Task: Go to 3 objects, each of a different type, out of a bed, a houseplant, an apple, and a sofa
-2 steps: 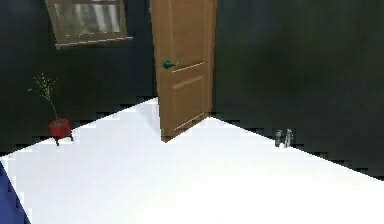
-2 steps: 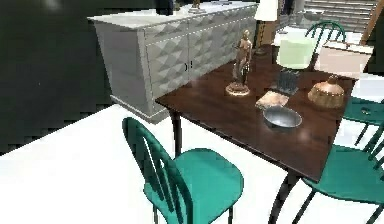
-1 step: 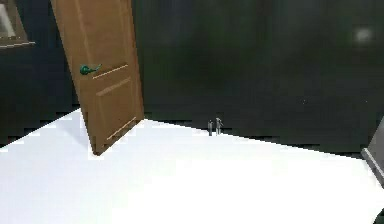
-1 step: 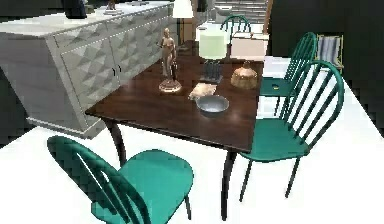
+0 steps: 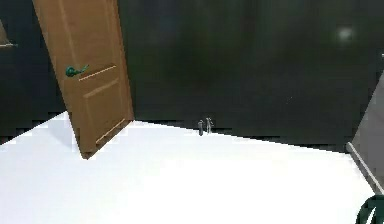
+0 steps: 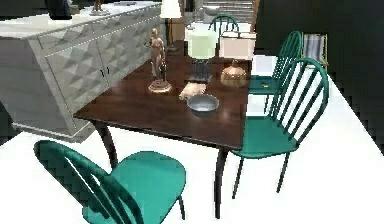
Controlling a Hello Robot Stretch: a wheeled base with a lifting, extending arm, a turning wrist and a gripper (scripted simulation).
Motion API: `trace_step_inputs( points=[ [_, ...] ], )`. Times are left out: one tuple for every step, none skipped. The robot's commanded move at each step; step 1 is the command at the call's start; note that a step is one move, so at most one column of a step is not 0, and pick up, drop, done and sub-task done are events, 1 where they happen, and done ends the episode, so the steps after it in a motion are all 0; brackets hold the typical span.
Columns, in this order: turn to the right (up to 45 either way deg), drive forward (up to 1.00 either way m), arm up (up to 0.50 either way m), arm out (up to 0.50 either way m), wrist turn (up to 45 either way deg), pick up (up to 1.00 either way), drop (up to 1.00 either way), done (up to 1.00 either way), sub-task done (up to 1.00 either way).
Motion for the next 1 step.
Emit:
trace_step_inputs(
  points=[
    [0.0, 0.75, 0.00, 0.00, 0.0, 0.00, 0.00, 0.00, 0.00]
  ],
)
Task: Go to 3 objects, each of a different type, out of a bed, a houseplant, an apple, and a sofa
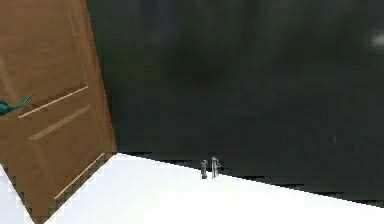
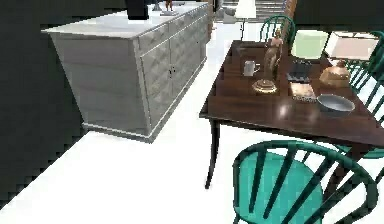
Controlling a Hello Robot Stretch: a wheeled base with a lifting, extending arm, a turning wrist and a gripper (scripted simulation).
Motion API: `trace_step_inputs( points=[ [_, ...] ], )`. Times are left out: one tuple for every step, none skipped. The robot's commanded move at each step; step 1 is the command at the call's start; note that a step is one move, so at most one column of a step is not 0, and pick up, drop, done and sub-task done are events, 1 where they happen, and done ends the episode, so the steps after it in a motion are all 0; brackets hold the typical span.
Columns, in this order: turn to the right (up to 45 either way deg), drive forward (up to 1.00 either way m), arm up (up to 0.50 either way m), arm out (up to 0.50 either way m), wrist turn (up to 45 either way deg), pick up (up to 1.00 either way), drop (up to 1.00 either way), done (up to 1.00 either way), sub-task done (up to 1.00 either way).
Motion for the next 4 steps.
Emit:
trace_step_inputs(
  points=[
    [-45.0, 0.00, 0.00, 0.00, 0.0, 0.00, 0.00, 0.00, 0.00],
    [-45.0, 0.00, 0.00, 0.00, 0.0, 0.00, 0.00, 0.00, 0.00],
    [-27.0, 0.00, 0.00, 0.00, 0.0, 0.00, 0.00, 0.00, 0.00],
    [0.0, 0.00, 0.00, 0.00, 0.0, 0.00, 0.00, 0.00, 1.00]
  ],
)
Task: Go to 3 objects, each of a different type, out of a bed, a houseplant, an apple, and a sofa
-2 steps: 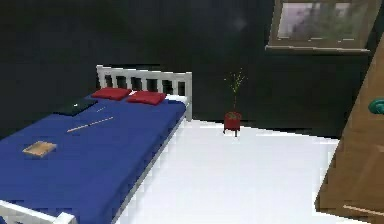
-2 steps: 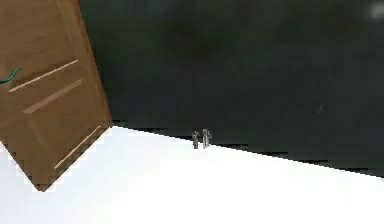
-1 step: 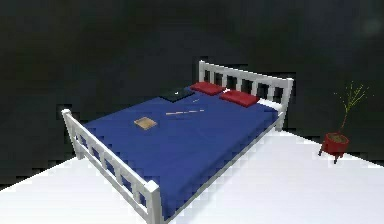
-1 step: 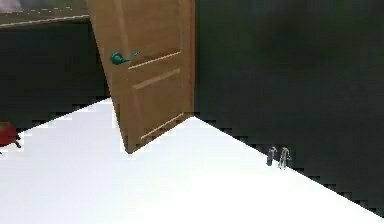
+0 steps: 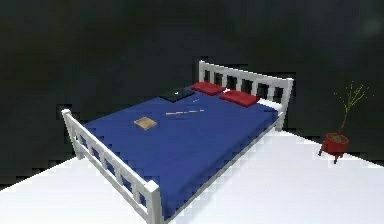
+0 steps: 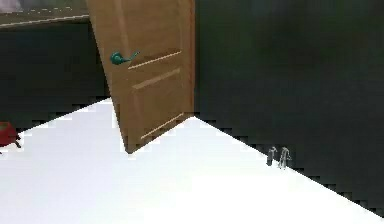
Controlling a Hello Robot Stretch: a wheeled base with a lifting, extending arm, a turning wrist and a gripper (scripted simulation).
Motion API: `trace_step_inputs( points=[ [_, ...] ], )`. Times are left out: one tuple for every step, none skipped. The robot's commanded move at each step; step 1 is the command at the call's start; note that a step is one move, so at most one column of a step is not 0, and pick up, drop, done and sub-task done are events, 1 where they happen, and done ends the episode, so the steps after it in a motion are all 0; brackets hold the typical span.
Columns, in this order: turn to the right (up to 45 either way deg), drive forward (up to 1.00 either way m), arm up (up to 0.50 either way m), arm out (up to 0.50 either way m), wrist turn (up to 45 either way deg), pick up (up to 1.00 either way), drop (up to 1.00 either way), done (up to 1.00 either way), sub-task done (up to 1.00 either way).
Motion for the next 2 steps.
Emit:
trace_step_inputs(
  points=[
    [42.0, 0.00, 0.00, 0.00, 0.0, 0.00, 0.00, 0.00, 0.00],
    [0.0, 1.00, 0.00, 0.00, 0.0, 0.00, 0.00, 0.00, 0.00]
  ],
)
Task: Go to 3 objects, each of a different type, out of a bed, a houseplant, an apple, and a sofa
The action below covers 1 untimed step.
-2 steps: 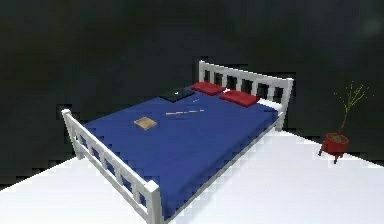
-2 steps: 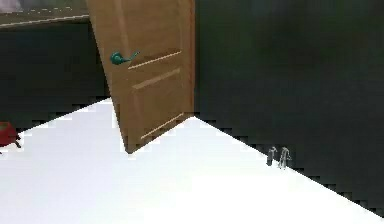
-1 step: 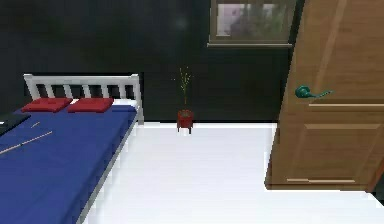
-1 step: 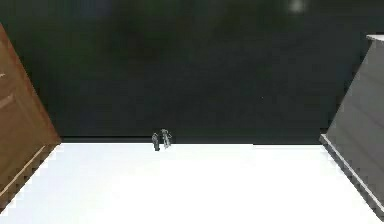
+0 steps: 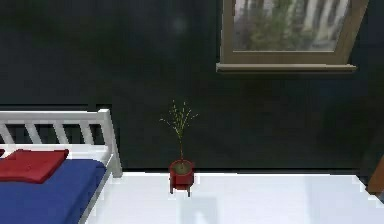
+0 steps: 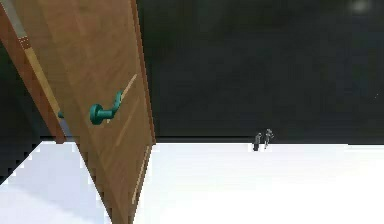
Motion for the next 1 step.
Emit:
trace_step_inputs(
  points=[
    [3.0, 0.00, 0.00, 0.00, 0.0, 0.00, 0.00, 0.00, 0.00]
  ],
)
